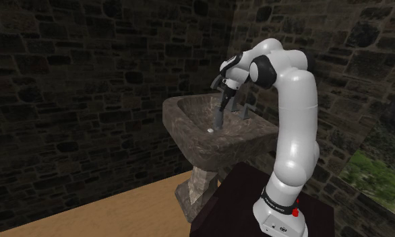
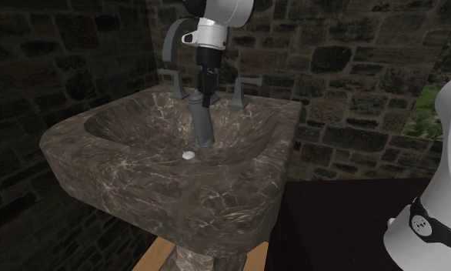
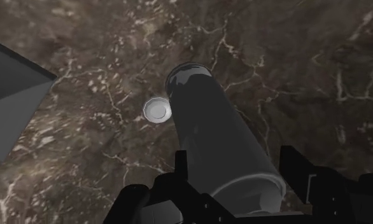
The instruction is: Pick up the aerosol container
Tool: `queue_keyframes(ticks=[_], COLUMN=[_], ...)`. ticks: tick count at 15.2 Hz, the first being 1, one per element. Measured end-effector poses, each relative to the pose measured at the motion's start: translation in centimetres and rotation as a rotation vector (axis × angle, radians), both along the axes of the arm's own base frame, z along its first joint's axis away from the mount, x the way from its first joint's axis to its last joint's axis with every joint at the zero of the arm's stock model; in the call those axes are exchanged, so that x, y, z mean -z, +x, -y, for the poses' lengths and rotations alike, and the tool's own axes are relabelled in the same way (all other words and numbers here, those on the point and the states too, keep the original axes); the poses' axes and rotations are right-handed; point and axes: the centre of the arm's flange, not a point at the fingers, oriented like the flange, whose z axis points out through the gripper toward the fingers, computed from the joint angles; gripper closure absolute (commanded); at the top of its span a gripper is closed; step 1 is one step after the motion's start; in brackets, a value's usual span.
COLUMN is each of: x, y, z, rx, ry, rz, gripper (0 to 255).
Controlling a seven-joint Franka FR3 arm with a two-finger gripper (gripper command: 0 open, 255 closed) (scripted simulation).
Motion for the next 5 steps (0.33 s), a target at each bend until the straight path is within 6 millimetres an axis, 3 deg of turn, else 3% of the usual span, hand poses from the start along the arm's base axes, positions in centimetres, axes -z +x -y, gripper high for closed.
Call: queue_keyframes(ticks=[5], x=[-0.59], y=[-0.48], z=[-0.21], rx=[0.002], ry=[0.036], rz=[-0.049], gripper=[255])
